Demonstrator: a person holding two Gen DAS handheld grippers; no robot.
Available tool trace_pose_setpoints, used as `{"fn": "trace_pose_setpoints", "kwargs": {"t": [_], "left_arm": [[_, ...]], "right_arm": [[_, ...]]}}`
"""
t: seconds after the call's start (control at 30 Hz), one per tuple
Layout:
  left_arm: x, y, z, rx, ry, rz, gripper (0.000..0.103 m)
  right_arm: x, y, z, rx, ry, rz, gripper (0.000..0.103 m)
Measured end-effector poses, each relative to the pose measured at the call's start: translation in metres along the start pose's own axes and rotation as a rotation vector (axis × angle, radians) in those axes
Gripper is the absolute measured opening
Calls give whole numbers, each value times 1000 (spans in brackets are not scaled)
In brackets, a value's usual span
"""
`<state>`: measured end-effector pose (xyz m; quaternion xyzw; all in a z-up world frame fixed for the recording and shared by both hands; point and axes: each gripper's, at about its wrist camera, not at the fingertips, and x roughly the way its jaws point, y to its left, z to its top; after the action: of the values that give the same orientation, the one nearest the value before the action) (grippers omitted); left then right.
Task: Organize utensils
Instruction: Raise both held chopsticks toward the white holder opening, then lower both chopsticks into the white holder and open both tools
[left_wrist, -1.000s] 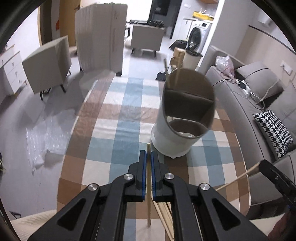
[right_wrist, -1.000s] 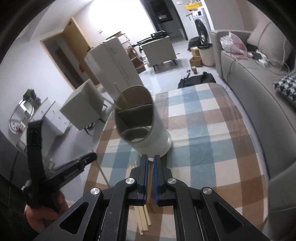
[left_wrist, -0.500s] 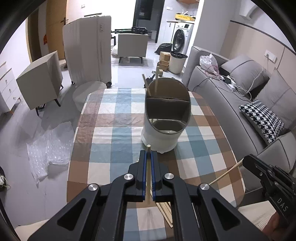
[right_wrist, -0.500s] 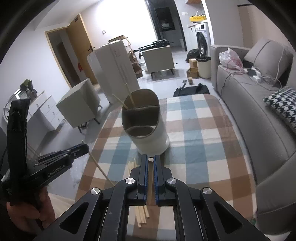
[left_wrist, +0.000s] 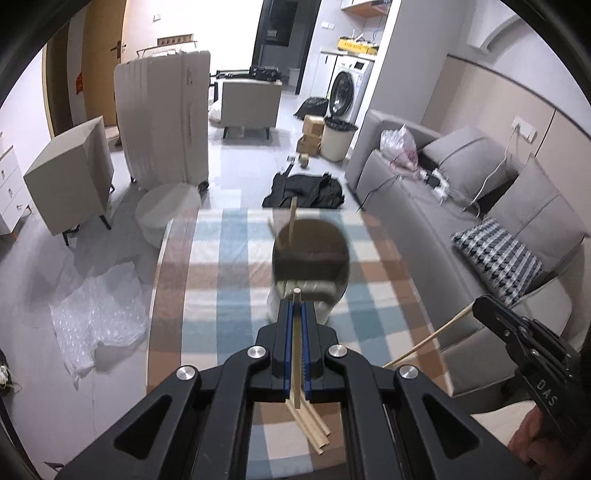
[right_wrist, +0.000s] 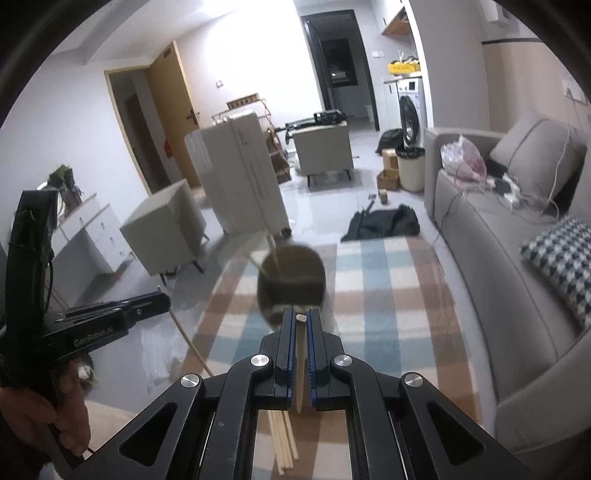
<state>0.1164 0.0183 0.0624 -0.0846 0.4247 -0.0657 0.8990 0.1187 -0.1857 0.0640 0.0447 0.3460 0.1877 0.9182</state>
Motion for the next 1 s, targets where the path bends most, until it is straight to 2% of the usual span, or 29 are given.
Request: {"fn": "trace_pose_setpoints", "kwargs": {"t": [0.27, 0.5, 0.7, 1.0], "left_arm": [[-11, -5, 58, -33, -75, -43, 0], [7, -1, 98, -48, -104, -54, 0], [36, 5, 119, -53, -116, -51, 0], [72, 13, 122, -72, -85, -56, 0]], "right_arm": [[2, 7, 73, -34, -46, 28, 5], [35, 12, 130, -91, -48, 20, 5], [75, 12, 156, -131, -16, 19, 5], [126, 11, 157, -170, 50, 29, 5]]}}
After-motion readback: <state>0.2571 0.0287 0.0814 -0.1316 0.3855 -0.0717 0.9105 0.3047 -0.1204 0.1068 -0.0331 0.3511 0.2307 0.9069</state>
